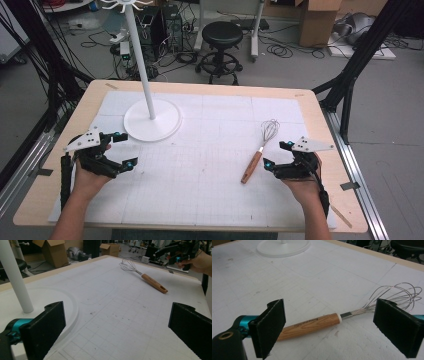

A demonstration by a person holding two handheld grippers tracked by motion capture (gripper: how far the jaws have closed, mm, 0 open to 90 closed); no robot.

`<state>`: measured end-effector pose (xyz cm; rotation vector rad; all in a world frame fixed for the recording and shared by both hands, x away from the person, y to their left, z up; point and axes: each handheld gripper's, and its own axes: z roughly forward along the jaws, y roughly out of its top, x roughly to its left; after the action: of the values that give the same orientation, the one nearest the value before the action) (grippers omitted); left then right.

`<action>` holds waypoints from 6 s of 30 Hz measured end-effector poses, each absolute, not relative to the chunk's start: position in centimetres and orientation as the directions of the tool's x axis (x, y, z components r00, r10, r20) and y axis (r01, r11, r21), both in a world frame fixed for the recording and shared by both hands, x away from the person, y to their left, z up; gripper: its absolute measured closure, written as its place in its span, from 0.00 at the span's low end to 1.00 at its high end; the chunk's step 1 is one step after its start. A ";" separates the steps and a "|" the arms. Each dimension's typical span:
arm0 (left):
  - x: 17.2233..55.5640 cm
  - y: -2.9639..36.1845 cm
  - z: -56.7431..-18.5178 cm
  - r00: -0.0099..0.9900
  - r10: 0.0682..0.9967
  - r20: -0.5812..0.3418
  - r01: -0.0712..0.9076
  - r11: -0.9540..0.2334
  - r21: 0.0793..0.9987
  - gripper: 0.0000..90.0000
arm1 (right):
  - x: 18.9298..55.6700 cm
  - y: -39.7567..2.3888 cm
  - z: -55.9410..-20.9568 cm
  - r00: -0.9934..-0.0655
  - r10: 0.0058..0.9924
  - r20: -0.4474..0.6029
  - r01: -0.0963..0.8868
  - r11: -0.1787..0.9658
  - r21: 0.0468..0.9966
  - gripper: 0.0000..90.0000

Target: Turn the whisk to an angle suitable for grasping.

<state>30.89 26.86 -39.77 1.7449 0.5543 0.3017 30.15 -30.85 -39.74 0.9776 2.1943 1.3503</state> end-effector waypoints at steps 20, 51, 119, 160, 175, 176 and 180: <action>31.1 26.7 -39.5 0.856 0.509 -0.090 0.193 -0.153 0.969 0.02 | 29.3 -31.0 -39.4 -0.691 0.722 0.020 0.363 0.323 0.874 0.22; 31.1 26.5 -39.6 0.856 0.510 -0.088 0.193 -0.157 0.969 0.02 | 29.8 -25.9 -42.9 -0.850 0.527 -0.004 0.382 0.621 0.684 0.99; 31.2 26.9 -39.7 0.852 0.516 -0.094 0.200 -0.155 0.967 0.02 | 39.1 -24.4 -42.2 -0.642 0.764 -0.064 0.506 0.485 0.713 0.99; 31.0 26.8 -39.7 0.852 0.514 -0.097 0.201 -0.151 0.968 0.02 | 32.0 -23.7 -42.3 -0.686 0.722 -0.091 0.482 0.545 0.686 0.99; 31.0 26.9 -39.6 0.852 0.516 -0.094 0.199 -0.152 0.968 0.02 | 29.3 -23.1 -41.4 -0.756 0.653 -0.048 0.412 0.531 0.741 0.99; 31.0 26.9 -39.6 0.852 0.515 -0.093 0.198 -0.153 0.968 0.02 | 29.3 -23.1 -41.4 -0.756 0.653 -0.048 0.412 0.531 0.741 0.99; 31.0 27.0 -39.6 0.851 0.517 -0.095 0.197 -0.146 0.969 0.02 | 27.6 -21.7 -41.4 -0.803 0.595 -0.038 0.372 0.550 0.748 0.99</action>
<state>30.96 27.02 -39.55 1.7227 0.5532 0.3042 27.59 -21.68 -41.42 0.8019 2.5018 1.1072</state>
